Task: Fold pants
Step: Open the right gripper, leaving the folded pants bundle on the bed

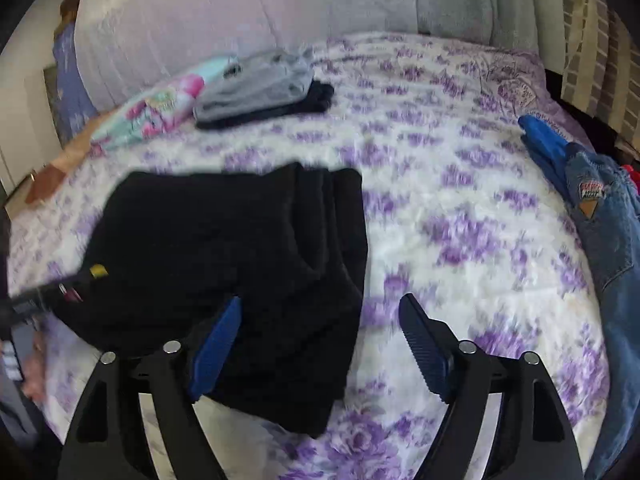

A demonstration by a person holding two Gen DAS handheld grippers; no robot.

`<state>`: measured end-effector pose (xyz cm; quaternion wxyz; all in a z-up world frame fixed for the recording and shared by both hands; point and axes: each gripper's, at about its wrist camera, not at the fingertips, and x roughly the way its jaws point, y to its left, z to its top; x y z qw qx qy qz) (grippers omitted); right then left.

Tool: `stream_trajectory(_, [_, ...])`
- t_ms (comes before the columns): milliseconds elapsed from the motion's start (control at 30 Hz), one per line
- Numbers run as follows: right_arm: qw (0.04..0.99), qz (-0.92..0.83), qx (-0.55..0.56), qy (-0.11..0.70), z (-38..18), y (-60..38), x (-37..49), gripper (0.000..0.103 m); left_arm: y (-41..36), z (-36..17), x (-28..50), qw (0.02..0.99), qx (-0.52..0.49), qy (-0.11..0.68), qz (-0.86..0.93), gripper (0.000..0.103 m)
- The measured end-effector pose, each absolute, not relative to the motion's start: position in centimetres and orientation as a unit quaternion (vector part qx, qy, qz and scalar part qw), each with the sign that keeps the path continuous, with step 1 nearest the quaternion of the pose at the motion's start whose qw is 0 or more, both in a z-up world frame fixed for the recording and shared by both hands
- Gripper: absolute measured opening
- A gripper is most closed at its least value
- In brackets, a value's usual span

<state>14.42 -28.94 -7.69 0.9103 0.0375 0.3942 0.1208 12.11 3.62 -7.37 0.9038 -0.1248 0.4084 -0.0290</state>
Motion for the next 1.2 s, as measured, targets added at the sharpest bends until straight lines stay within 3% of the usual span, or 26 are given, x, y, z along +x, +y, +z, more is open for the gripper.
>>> stream_trajectory(200, [0.926,0.141,0.096,0.338,-4.8,-30.8,11.5,0.087,5.0,-5.8,10.8,0.904,-0.147,0.402,-0.016,0.093])
stream_trajectory(333, [0.935,0.181,0.136,0.271,-0.8,-31.8,8.0,0.099,5.8,-3.0,7.7,0.916,-0.164,0.366,-0.019,0.094])
stream_trajectory(400, [0.935,0.200,0.148,0.255,0.4,-31.4,6.9,0.099,5.2,-1.6,6.3,0.923,-0.160,0.349,-0.033,0.095])
stream_trajectory(767, [0.960,0.119,0.089,0.236,0.4,-25.8,2.8,0.099,-1.4,0.4,3.2,0.940,-0.068,0.334,-0.017,0.098])
stream_trajectory(967, [0.952,0.117,0.069,0.275,-1.1,-24.2,2.2,0.099,-2.1,-0.2,2.4,0.934,-0.041,0.354,0.020,0.098])
stream_trajectory(1200, [0.963,0.106,0.062,0.240,0.4,-24.6,0.0,0.099,-1.4,0.5,1.2,0.938,-0.034,0.341,0.058,0.098])
